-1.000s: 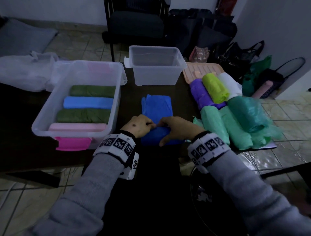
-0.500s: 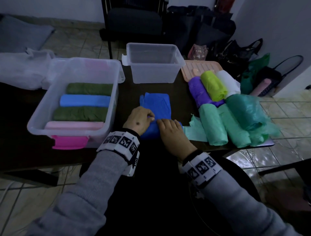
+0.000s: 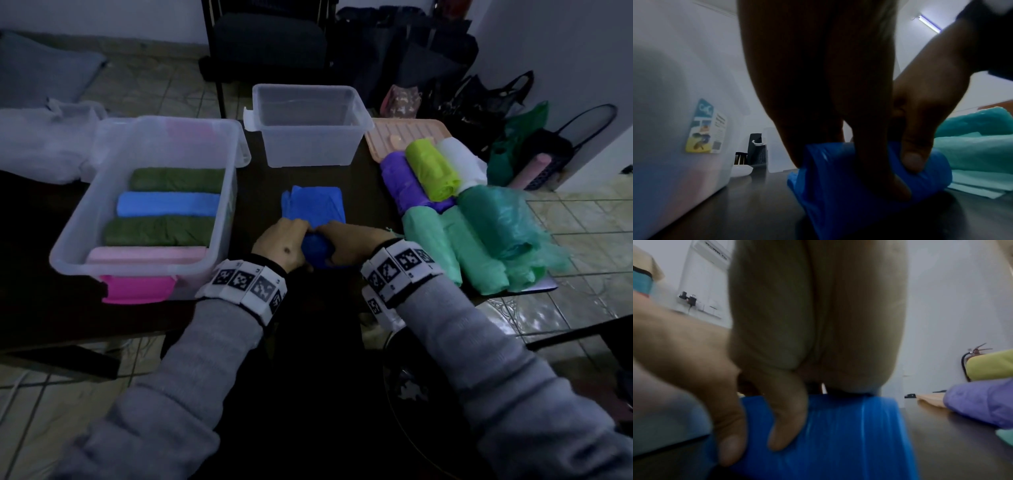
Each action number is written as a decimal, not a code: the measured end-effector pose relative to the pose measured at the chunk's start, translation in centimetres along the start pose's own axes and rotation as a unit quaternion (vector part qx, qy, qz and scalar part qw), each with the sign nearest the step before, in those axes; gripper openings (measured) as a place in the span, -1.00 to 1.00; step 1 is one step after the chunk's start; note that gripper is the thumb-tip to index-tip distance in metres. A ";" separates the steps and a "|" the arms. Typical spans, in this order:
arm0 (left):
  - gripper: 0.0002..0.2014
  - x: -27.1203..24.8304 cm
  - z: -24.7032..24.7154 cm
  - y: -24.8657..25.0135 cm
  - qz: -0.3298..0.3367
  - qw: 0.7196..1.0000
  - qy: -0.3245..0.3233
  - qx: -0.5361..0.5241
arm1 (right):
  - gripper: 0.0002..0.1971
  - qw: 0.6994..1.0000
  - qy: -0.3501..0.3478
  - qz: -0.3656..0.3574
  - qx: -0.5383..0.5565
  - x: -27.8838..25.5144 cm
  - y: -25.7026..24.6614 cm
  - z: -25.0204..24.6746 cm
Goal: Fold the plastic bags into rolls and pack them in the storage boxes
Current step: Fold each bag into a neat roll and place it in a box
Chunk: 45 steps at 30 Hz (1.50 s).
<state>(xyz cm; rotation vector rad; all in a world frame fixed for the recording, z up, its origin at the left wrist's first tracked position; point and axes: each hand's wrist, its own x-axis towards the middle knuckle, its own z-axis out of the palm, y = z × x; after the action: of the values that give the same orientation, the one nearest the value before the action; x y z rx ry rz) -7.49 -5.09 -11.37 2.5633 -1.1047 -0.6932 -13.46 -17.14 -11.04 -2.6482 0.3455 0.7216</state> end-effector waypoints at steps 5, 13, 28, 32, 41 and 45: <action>-0.43 1.0 -0.4 0.3 -0.019 0.999 -0.021 0.030 | -0.56 0.977 0.191 0.027 -0.088 -2.2 -0.7 2.3; -0.56 1.3 -0.5 0.5 -0.021 0.991 -0.124 0.055 | -0.59 0.960 0.254 0.059 -0.098 -3.8 -1.8 7.2; -0.45 0.0 -0.2 0.8 0.023 1.000 0.008 0.014 | -0.49 0.996 -0.043 0.029 -0.067 0.3 0.3 -1.5; -0.43 0.5 -0.7 0.8 0.021 0.999 -0.001 0.037 | -0.35 0.998 -0.028 0.036 -0.034 0.8 1.0 -1.7; -0.51 1.7 -1.8 1.2 0.005 0.998 -0.048 0.048 | -0.56 0.961 0.248 0.000 -0.124 -2.9 -0.4 4.0; -0.47 1.8 -1.6 0.9 -0.007 0.995 -0.089 0.047 | -0.62 0.956 0.266 0.006 -0.120 -3.6 -1.0 5.9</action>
<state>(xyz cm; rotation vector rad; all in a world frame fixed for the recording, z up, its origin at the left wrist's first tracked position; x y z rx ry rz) -6.12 -6.88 -10.20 2.6306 -1.2008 -0.9084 -18.70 -13.32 -13.58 -3.0478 0.4355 0.0338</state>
